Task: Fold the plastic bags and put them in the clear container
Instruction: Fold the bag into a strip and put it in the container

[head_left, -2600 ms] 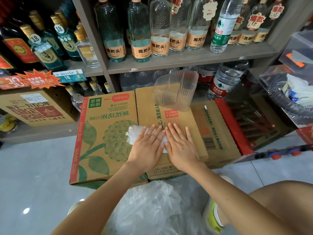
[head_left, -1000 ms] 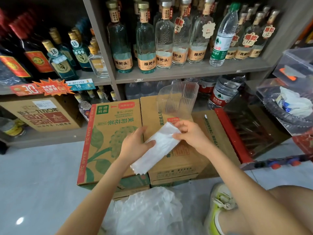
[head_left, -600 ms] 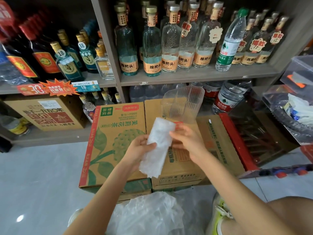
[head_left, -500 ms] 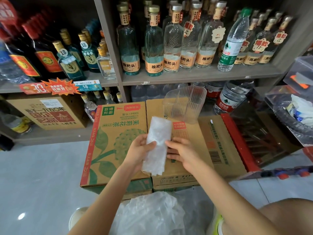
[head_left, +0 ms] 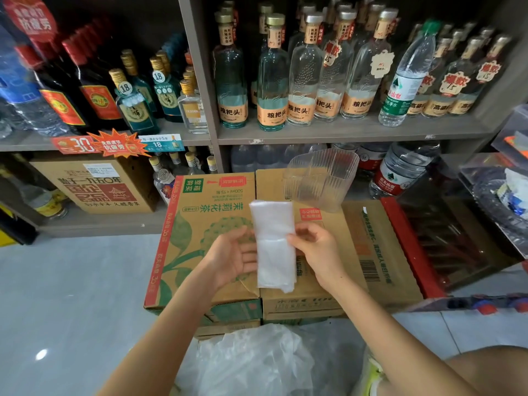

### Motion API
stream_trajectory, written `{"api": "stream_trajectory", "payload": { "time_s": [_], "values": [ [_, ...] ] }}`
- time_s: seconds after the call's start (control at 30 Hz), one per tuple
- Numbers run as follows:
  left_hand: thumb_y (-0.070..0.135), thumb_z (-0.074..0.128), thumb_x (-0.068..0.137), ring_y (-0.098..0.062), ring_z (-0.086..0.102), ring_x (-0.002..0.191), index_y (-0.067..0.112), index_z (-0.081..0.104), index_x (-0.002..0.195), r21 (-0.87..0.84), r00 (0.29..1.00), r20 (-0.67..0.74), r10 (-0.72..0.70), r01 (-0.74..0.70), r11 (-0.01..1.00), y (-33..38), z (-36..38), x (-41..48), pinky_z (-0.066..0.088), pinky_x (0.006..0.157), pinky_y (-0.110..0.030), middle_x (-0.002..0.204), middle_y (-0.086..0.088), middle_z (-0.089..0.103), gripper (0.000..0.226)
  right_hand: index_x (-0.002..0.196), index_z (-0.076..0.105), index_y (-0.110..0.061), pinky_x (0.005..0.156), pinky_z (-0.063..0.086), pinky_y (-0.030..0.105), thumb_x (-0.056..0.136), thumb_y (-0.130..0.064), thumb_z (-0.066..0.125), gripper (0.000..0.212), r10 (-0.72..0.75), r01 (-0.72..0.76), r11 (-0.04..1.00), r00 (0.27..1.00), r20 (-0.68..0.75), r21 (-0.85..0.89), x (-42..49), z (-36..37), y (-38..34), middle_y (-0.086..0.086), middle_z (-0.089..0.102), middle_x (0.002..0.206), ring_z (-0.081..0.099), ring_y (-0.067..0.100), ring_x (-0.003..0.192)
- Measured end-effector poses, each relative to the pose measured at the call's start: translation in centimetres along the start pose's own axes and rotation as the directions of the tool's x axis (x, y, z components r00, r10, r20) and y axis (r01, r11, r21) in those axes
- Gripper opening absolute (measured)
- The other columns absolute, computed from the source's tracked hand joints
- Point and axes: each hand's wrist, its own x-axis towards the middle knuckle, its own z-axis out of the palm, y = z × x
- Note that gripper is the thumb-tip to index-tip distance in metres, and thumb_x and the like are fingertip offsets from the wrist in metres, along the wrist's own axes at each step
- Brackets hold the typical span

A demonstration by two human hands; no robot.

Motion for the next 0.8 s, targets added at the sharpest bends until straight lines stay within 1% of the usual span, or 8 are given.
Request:
{"api": "stream_trajectory", "payload": {
  "time_s": [0.07, 0.13, 0.23, 0.33, 0.43, 0.5, 0.6, 0.8],
  "values": [
    [0.054, 0.031, 0.099, -0.035, 0.069, 0.089, 0.005, 0.05, 0.127, 0.007, 0.995, 0.059, -0.083, 0.083, 0.997, 0.3, -0.3, -0.2, 0.059, 0.071, -0.041, 0.103, -0.024, 0.069, 0.06, 0.077, 0.065, -0.021, 0.069, 0.047, 0.013, 0.081, 0.007, 0.065, 0.028, -0.056, 0.057, 0.997, 0.998, 0.027, -0.043, 0.0, -0.3, 0.0, -0.01, 0.065, 0.08, 0.059, -0.002, 0.075],
    [0.06, 0.043, 0.09, -0.034, 0.068, 0.096, 0.007, 0.051, 0.125, 0.06, 0.987, 0.104, -0.121, 0.115, 0.992, 0.6, -0.2, -0.6, 0.059, 0.073, -0.041, 0.108, -0.019, 0.068, 0.064, 0.072, 0.066, -0.022, 0.072, 0.046, 0.013, 0.081, 0.012, 0.059, 0.036, -0.109, 0.114, 0.99, 0.992, 0.07, -0.083, 0.1, -0.6, -0.3, -0.009, 0.065, 0.08, 0.059, 0.0, 0.077],
    [0.017, 0.073, 0.077, -0.025, 0.068, 0.09, 0.006, 0.056, 0.119, 0.173, 0.99, 0.127, -0.067, 0.044, 0.984, 0.7, 0.0, -0.9, 0.059, 0.073, -0.035, 0.106, -0.014, 0.066, 0.047, 0.069, 0.068, -0.021, 0.079, 0.049, 0.019, 0.079, 0.017, 0.057, 0.041, -0.184, 0.201, 0.971, 0.974, 0.134, -0.127, 0.2, -0.8, -0.7, -0.005, 0.067, 0.084, 0.061, 0.009, 0.083],
    [-0.013, 0.063, 0.08, -0.026, 0.065, 0.091, 0.005, 0.058, 0.115, 0.283, 0.996, 0.047, 0.07, -0.081, 0.956, 0.8, -0.1, -0.8, 0.057, 0.071, -0.034, 0.104, -0.016, 0.066, 0.04, 0.079, 0.072, -0.011, 0.075, 0.052, 0.02, 0.082, 0.018, 0.053, 0.034, -0.052, 0.046, 0.998, 0.982, 0.184, 0.034, 0.0, -1.4, -1.4, -0.001, 0.07, 0.088, 0.066, 0.01, 0.086],
    [-0.016, 0.062, 0.08, -0.028, 0.065, 0.092, 0.009, 0.059, 0.111, 0.333, 0.984, -0.003, 0.176, -0.165, 0.928, 1.0, 0.1, -0.9, 0.054, 0.079, -0.042, 0.098, -0.014, 0.068, 0.04, 0.109, 0.064, -0.005, 0.072, 0.055, 0.031, 0.089, 0.007, 0.05, 0.027, 0.133, -0.218, 0.932, 0.949, 0.286, 0.29, 0.1, -2.1, -2.1, 0.012, 0.068, 0.103, 0.067, 0.023, 0.092],
    [-0.015, 0.063, 0.08, -0.029, 0.067, 0.091, 0.01, 0.057, 0.11, 0.364, 0.975, 0.007, 0.22, -0.207, 0.908, 1.1, 0.5, -1.2, 0.053, 0.082, -0.048, 0.092, -0.011, 0.071, 0.039, 0.119, 0.059, -0.008, 0.071, 0.056, 0.034, 0.089, -0.008, 0.059, 0.03, 0.208, -0.289, 0.928, 0.925, 0.319, 0.234, 0.2, -2.1, -2.3, 0.012, 0.068, 0.109, 0.067, 0.025, 0.094],
    [-0.011, 0.065, 0.082, -0.031, 0.069, 0.094, 0.011, 0.054, 0.118, 0.352, 0.963, 0.01, 0.27, -0.256, 0.9, 0.9, 1.3, -1.6, 0.054, 0.087, -0.052, 0.097, -0.011, 0.073, 0.044, 0.11, 0.063, -0.006, 0.068, 0.057, 0.031, 0.085, -0.006, 0.067, 0.026, 0.256, -0.284, 0.956, 0.929, 0.268, 0.073, 0.1, -1.2, -2.0, 0.01, 0.07, 0.104, 0.069, 0.023, 0.092],
    [-0.013, 0.071, 0.075, -0.027, 0.07, 0.093, 0.022, 0.044, 0.128, 0.365, 0.952, 0.031, 0.306, -0.296, 0.883, -1.7, 2.1, -1.7, 0.056, 0.085, -0.041, 0.101, -0.012, 0.073, 0.069, 0.092, 0.063, -0.004, 0.062, 0.057, 0.028, 0.083, 0.005, 0.064, 0.013, 0.28, -0.279, 0.95, 0.96, 0.014, 0.139, -0.3, -0.9, -1.2, 0.013, 0.069, 0.096, 0.068, 0.023, 0.084]
  ]
}}
